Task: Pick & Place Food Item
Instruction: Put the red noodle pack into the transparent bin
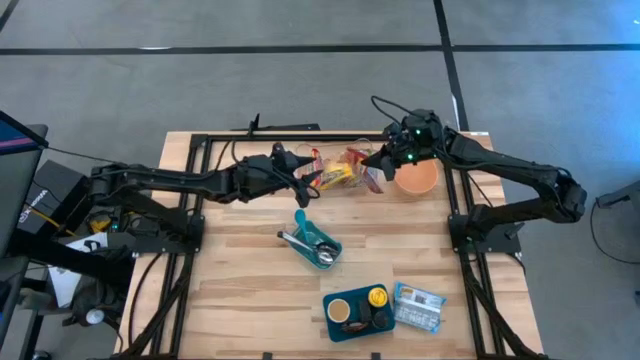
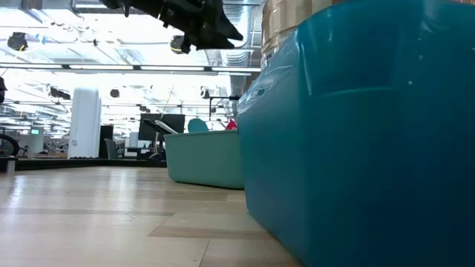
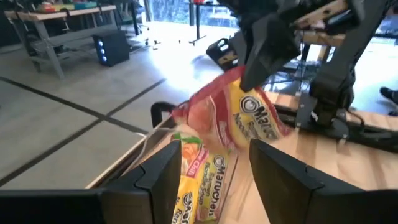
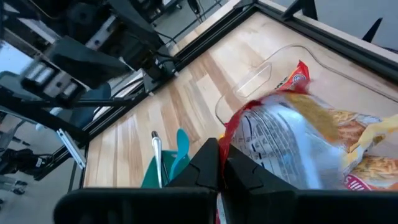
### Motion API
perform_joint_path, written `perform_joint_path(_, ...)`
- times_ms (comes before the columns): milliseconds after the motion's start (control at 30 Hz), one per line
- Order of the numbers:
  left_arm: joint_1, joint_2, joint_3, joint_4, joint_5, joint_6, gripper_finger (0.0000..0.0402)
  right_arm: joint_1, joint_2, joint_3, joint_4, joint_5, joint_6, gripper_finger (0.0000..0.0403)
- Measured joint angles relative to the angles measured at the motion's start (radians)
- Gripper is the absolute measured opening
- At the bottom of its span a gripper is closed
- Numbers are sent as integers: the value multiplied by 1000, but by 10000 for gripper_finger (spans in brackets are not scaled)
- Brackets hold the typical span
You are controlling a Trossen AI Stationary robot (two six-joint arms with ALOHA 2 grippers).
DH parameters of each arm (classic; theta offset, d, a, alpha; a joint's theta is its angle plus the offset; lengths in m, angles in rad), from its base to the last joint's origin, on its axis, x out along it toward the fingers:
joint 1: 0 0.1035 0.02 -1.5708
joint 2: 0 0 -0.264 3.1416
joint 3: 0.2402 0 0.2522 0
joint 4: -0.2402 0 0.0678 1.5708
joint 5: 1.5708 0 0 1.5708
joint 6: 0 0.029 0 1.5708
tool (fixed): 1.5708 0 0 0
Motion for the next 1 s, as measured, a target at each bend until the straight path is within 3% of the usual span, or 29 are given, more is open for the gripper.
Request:
perform_joint_path(400,0,-104,0,14,-1,-79,159,-15,0,0,4,27,45,0)
perform_joint_path(633,0,-104,0,32,0,-83,148,-15,8,0,133,29,116,0)
perform_joint_path(1000,0,-103,-1,46,-1,-83,137,-19,160,9,317,26,224,0)
